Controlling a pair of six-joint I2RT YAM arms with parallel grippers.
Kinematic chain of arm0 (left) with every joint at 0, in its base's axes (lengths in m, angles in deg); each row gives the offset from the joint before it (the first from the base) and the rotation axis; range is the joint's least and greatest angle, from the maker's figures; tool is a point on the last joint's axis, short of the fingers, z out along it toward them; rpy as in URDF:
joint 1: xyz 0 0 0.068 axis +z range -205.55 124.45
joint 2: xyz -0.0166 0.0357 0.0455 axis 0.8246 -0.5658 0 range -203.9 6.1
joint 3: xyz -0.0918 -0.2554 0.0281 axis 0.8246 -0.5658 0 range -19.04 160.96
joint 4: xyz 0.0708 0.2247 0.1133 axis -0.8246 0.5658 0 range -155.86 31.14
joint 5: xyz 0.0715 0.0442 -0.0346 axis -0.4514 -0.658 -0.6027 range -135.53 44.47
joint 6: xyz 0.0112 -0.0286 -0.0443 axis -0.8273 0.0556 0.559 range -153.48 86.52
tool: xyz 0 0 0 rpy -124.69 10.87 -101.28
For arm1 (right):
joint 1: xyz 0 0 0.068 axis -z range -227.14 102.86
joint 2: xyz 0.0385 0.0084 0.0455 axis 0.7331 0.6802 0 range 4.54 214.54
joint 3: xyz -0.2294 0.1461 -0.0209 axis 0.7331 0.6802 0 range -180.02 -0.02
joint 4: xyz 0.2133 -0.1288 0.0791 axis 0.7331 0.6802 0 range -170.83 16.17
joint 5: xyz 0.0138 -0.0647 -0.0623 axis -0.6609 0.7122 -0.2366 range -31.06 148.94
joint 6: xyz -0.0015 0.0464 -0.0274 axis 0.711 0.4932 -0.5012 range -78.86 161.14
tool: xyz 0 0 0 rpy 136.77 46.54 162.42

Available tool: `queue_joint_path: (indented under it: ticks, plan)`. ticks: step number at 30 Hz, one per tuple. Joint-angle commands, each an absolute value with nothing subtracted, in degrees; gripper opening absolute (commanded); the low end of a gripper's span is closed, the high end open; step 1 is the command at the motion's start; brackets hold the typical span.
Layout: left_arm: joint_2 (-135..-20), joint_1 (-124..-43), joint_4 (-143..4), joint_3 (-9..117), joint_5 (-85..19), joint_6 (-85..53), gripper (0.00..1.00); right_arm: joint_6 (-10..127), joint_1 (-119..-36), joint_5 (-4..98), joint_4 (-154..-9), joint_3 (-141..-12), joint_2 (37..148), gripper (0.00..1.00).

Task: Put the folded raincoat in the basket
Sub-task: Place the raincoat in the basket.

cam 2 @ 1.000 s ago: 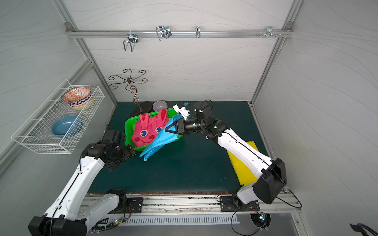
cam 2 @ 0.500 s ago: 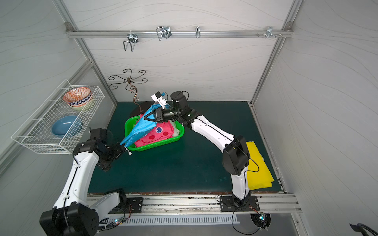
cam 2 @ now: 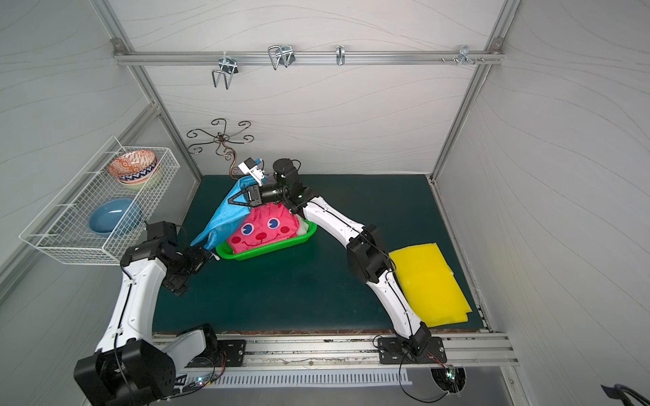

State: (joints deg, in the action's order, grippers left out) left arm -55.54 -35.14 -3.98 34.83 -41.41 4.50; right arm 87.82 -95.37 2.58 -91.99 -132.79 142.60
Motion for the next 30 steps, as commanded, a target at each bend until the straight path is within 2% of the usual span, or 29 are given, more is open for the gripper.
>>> queue_joint_path:
  ticks: [1, 7, 13, 18, 20, 22, 26, 30]
  plan:
    - [-53.8, -34.6, -6.3, 35.8, -43.9, 6.3, 0.99, 90.8, -94.5, 0.1, -96.6, -137.9, 147.9, 0.00]
    - [-51.9, -34.0, -7.0, 34.3, -45.2, 7.3, 0.96, 96.1, -91.3, -1.7, -101.5, -130.7, 148.4, 0.00]
    - [-50.7, -32.4, -7.5, 35.1, -44.5, 6.7, 0.94, 89.3, -88.3, -5.5, -93.1, -115.5, 139.8, 0.00]
    - [-52.6, -32.4, -11.0, 34.7, -37.0, 4.4, 0.92, 80.1, -86.4, -4.5, -80.9, -108.0, 135.5, 0.00]
    - [-54.8, -32.6, -12.9, 34.8, -29.9, 1.7, 0.91, 78.1, -85.6, -3.7, -75.6, -108.0, 136.0, 0.00]
    - [-56.8, -34.3, -15.1, 35.3, -24.0, -0.9, 0.91, 77.3, -84.9, -2.9, -72.0, -108.7, 136.8, 0.00]
    - [-58.8, -44.0, -15.7, 38.2, -25.7, -1.8, 0.89, 72.2, -83.9, 1.7, -59.3, -113.6, 138.9, 0.00]
    - [-58.1, -48.0, -18.0, 39.0, -25.5, -1.1, 0.82, 71.8, -83.9, 4.1, -56.2, -114.4, 140.3, 0.00]
